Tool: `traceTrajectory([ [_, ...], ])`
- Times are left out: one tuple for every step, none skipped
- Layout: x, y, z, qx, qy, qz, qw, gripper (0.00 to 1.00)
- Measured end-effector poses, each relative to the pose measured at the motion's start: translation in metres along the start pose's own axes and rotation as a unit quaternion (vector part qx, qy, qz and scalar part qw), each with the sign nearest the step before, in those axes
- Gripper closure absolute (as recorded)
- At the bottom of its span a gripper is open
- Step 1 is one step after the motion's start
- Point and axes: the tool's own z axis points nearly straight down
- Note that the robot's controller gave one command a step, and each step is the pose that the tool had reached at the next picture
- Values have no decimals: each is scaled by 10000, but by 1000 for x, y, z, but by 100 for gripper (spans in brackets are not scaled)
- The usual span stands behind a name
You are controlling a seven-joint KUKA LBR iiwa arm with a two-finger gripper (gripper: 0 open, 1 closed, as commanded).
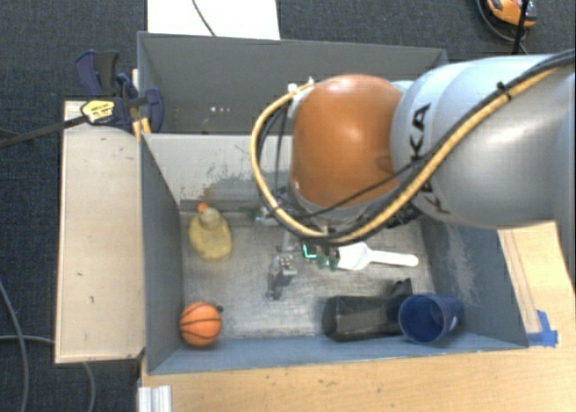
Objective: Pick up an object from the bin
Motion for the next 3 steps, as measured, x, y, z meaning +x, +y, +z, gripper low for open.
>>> traceTrajectory([
  [-2, -1, -4, -8, -40, 23, 10000, 0],
  [7, 12, 33, -8, -54, -223, 9997, 0],
  [-3, 56, 38, 0, -26, -232, 9997, 0],
])
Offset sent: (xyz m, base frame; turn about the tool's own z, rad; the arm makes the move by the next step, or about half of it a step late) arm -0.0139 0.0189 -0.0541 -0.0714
